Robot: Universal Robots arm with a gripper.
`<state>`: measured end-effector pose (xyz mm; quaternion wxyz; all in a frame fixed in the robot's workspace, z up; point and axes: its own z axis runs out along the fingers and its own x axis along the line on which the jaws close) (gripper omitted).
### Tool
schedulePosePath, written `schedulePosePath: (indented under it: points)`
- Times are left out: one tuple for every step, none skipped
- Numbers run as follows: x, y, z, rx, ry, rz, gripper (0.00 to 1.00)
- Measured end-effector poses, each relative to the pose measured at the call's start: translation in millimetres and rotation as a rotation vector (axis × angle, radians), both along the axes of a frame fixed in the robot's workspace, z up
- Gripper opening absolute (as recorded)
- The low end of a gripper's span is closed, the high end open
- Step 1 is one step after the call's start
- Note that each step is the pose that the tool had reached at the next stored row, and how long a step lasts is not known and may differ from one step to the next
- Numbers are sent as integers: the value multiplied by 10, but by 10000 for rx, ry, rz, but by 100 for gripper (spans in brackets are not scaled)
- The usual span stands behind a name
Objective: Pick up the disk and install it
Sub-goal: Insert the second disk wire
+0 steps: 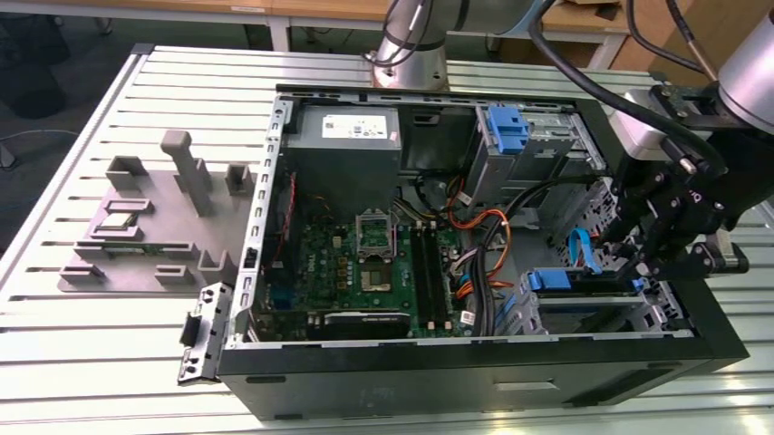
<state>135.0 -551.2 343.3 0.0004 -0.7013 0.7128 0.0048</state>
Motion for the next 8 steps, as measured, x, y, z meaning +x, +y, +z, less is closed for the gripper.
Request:
schedulePosePath:
  points:
    - [-1,0,0,0,0,0,47]
    - [-2,0,1,-1,0,0,47]
    - [-3,0,0,-1,0,0,40]
    - [-4,0,0,0,0,0,34]
    - [-5,0,0,-1,0,0,34]
    - [-6,0,0,-1,0,0,29]
    - [-7,0,0,-1,0,0,23]
    - [-8,0,0,-1,0,0,23]
